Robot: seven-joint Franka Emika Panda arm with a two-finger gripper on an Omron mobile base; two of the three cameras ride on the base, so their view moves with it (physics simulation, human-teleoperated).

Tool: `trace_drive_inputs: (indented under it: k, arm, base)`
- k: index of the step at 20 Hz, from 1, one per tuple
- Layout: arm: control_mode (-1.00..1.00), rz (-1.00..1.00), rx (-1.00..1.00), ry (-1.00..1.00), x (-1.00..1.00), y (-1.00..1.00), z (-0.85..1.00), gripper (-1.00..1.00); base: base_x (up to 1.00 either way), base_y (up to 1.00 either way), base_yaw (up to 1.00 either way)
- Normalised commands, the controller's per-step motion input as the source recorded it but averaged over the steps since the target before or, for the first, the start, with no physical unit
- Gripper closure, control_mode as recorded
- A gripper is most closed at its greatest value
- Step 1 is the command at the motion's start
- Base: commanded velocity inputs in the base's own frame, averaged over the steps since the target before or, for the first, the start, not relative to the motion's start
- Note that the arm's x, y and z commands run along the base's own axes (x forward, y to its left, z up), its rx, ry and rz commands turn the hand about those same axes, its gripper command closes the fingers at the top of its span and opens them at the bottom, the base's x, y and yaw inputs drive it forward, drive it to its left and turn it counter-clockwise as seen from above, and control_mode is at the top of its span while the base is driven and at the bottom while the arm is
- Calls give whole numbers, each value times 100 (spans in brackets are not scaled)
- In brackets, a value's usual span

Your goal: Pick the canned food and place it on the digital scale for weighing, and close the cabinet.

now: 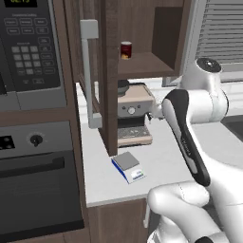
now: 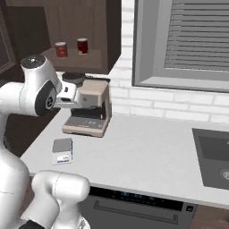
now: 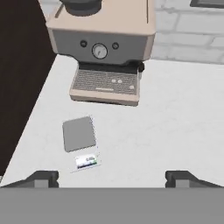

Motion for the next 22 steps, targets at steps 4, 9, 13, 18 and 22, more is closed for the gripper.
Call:
trace_drive_inputs:
  k: [4,9,13,18,22]
  arm:
    - [-100,0,1,-51,-77,11,68,-100]
    - [-100,0,0,-33,-45,37,93,-100]
    - [-100,4,1,-23,-24,42,100,-100]
    - [-100,8,7,-13,-14,28,98,-100]
    - [-100,4,15,-12,0,9,49,-100]
  base:
    - [0,0,0]
    - [0,0,0]
    - [0,0,0]
    - [0,0,0]
    - [0,0,0]
